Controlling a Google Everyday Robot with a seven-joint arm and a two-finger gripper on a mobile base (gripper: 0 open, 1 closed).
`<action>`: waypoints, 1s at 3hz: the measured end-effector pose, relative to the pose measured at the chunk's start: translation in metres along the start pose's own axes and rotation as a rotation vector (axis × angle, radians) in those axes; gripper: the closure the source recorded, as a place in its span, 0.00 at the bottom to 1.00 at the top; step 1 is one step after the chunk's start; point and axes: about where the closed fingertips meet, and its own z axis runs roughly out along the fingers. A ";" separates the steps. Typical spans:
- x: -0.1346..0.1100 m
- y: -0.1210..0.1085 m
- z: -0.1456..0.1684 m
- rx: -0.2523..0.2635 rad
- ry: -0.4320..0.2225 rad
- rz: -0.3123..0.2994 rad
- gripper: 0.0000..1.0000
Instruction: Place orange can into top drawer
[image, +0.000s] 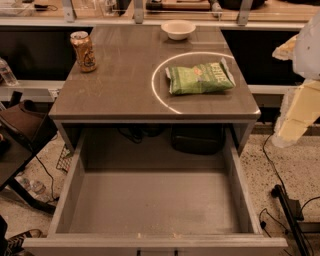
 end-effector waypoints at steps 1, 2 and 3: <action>0.000 0.000 0.000 0.000 0.000 0.000 0.00; -0.014 -0.014 0.008 0.021 -0.051 0.031 0.00; -0.055 -0.067 0.036 0.076 -0.224 0.179 0.00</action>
Offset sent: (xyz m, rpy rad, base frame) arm 0.1353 0.0684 0.0011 0.3895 -0.2026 -0.1460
